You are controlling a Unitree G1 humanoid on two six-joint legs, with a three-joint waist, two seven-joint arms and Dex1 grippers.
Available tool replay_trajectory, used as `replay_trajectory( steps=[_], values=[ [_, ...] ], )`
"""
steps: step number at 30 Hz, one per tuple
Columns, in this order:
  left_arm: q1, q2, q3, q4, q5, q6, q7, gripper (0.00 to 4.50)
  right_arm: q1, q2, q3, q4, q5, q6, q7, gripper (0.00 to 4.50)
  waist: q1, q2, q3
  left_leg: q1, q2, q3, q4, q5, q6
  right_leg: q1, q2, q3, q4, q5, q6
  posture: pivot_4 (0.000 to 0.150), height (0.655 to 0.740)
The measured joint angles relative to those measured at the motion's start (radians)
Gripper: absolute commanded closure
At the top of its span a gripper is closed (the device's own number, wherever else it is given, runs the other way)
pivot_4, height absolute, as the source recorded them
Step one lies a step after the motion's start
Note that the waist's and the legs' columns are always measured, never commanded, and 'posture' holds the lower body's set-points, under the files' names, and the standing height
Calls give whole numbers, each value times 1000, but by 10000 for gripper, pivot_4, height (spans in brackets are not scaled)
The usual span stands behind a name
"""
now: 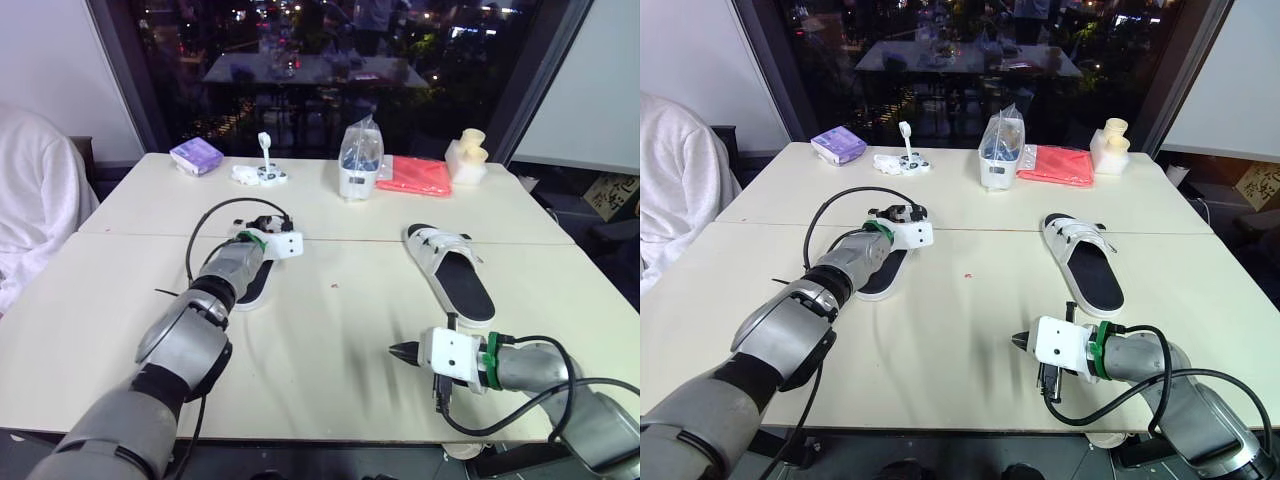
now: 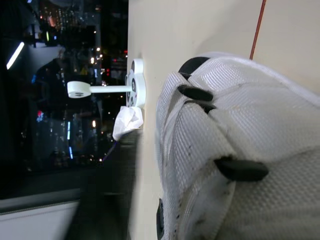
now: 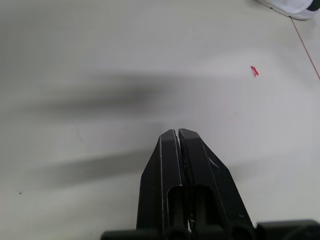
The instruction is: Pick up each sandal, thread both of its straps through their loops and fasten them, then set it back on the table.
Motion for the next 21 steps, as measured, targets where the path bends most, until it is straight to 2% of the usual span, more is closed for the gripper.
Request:
replay_trajectory(
  steps=[1,2,6,14,18,21],
  values=[
    [3,1,0,-3,-4,-1,2,781,0,0,0,2,-3,0,0,45000,0,0,0,0,0,0,0,0,0,0,0,0,0,0,0,1500,7400],
    [1,5,1,-12,-8,-4,1,251,0,1,0,7,-5,0,0,45000,0,0,0,0,0,0,0,0,0,0,0,0,0,0,0,1500,7400],
    [6,17,20,-27,-46,-38,-66,251,-2,9,1,11,-6,-2,0,45000,2,1,0,1,0,0,0,0,0,1,0,0,0,0,0,1500,7400],
    [25,86,102,-115,-176,-123,-332,251,-29,15,17,31,-6,-12,11,45000,2,1,-1,1,0,0,0,0,0,1,0,0,0,0,0,1500,7400],
    [80,117,141,-234,-253,-131,-482,251,-47,16,32,40,-6,-22,19,45000,1,1,-1,1,0,0,0,0,0,1,0,0,0,0,0,1500,7400],
    [151,150,170,-398,-330,-89,-645,251,-52,16,37,48,-6,-29,23,45000,0,1,-1,1,0,0,0,0,0,1,0,0,0,0,0,1500,7400]
  ],
)
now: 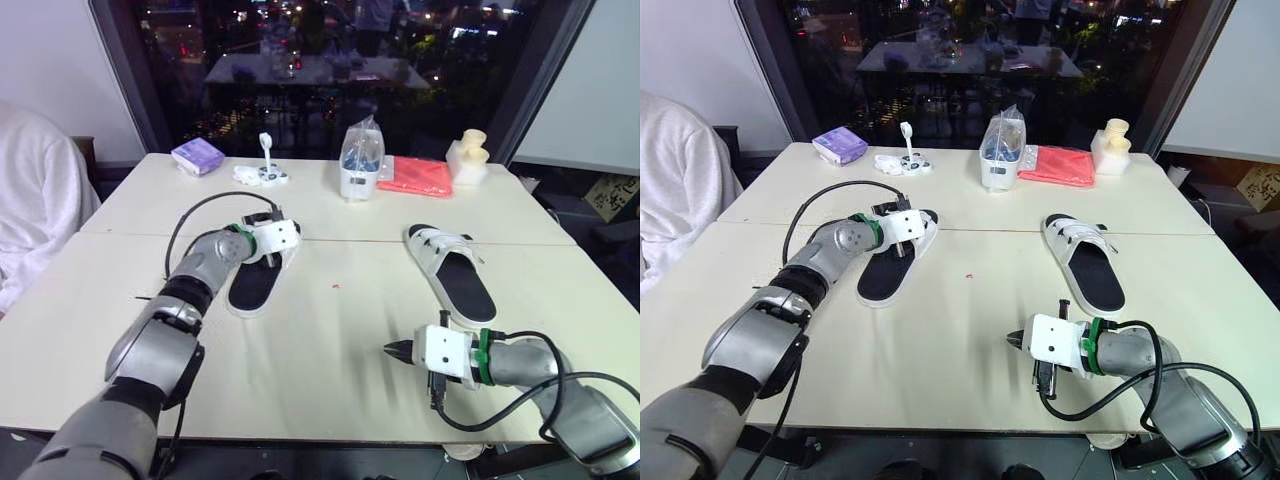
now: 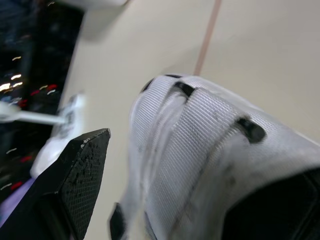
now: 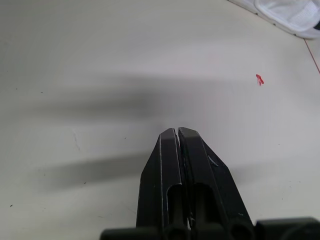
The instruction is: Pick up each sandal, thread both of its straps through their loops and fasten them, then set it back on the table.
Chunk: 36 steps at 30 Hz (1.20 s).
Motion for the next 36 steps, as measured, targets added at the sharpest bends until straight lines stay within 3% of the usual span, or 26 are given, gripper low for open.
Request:
replay_trajectory(
  steps=[4,15,20,26,30,36],
  values=[
    [106,50,25,-241,-73,98,-170,251,-13,1,4,12,0,-10,3,45000,-1,0,0,0,0,0,0,0,0,0,0,0,1,0,0,1500,7400],
    [245,134,52,-543,-141,274,-293,251,-23,3,12,31,0,-28,4,45000,-4,1,0,1,0,0,0,0,0,0,1,1,3,0,0,1500,7400],
    [318,136,174,-748,-378,498,-421,251,-24,3,13,35,0,-32,4,45000,-4,1,0,1,1,0,1,1,-1,0,1,1,4,0,0,1500,7400],
    [426,253,280,-989,-632,756,-566,251,-24,2,0,33,18,-17,11,45000,-14,2,1,4,1,-1,1,1,-2,0,1,2,8,-2,-4,1500,7400],
    [512,304,346,-1136,-813,932,-607,251,-46,1,-107,-19,135,116,20,45000,-24,2,1,4,1,-2,1,1,-2,0,1,3,10,-3,-4,1500,7400],
    [605,336,405,-1269,-973,1054,-574,251,-98,-18,-224,-123,317,324,29,45000,-26,3,1,5,1,-3,1,2,-3,-1,1,3,11,-3,-5,1500,7400]
  ],
)
